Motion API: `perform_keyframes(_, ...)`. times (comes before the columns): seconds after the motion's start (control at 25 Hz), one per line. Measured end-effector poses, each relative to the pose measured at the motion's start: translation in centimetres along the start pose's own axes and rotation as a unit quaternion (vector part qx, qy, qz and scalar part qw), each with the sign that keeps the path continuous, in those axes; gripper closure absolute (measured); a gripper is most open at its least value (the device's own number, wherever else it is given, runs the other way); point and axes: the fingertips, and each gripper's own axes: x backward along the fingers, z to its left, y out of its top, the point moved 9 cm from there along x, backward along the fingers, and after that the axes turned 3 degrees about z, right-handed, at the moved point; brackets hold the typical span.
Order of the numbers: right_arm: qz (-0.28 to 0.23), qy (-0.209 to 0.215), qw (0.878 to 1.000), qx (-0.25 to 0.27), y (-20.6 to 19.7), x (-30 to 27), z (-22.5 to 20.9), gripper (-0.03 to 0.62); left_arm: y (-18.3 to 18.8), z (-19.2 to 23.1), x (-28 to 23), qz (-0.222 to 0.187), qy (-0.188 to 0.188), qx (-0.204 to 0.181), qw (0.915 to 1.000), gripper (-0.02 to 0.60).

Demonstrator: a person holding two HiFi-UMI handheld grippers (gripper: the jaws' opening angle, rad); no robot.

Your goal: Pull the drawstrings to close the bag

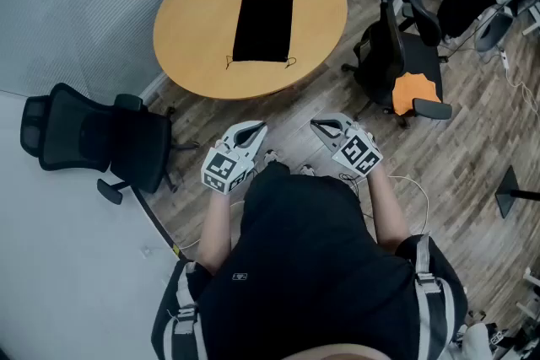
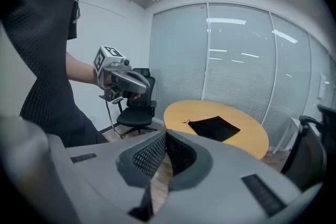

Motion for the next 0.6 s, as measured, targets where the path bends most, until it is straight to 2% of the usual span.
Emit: perform_keyframes(0.6,-0.004,-0.008,1.0,-0.008,-0.27,-0.07,0.28,0.536,-0.16,0.05,0.74,0.003,0.014,-0.001,0.9999,0.565)
